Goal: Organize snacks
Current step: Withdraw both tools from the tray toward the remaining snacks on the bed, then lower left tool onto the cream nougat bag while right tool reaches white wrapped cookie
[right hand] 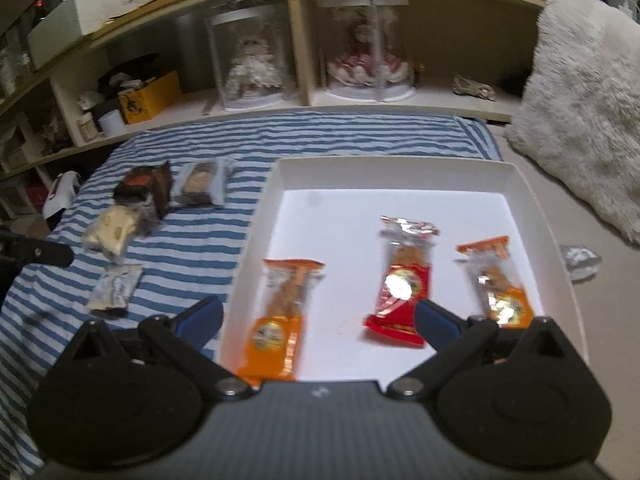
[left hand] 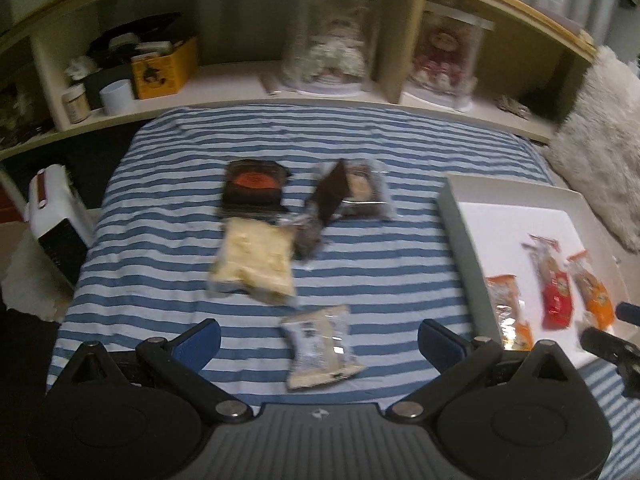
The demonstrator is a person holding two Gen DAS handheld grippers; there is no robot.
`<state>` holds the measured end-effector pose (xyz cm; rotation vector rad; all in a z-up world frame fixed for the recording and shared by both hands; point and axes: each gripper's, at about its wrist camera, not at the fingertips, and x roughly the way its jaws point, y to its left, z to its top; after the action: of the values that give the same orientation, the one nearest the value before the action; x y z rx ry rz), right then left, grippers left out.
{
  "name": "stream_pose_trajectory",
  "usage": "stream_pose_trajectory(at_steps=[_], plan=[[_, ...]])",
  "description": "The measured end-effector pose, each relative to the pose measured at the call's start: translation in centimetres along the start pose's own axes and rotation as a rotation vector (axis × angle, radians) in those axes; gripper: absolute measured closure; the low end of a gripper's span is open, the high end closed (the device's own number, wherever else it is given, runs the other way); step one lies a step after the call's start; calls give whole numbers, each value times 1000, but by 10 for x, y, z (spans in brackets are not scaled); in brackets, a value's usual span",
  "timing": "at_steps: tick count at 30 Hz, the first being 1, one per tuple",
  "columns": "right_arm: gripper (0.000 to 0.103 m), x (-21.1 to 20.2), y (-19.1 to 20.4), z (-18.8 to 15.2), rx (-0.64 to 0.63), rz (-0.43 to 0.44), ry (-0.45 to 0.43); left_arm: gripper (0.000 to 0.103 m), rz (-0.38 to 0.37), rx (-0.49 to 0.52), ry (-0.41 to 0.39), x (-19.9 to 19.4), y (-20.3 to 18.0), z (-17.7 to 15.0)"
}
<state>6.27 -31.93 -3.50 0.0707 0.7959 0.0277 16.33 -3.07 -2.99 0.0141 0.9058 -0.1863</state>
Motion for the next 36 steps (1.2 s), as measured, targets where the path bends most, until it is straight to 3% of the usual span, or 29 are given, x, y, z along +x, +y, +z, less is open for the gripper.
stream_pose_trajectory(at_steps=[11, 20, 31, 36], plan=[[1, 17, 63, 0, -3, 126, -71, 0, 15, -141, -75, 13, 46, 14], [1, 53, 117, -5, -1, 225, -75, 0, 32, -109, -83, 47, 52, 25], [1, 98, 180, -12, -42, 306, -30, 0, 14, -84, -10, 99, 56, 30], [10, 113, 191, -19, -75, 328, -1, 0, 47, -17, 27, 122, 55, 28]])
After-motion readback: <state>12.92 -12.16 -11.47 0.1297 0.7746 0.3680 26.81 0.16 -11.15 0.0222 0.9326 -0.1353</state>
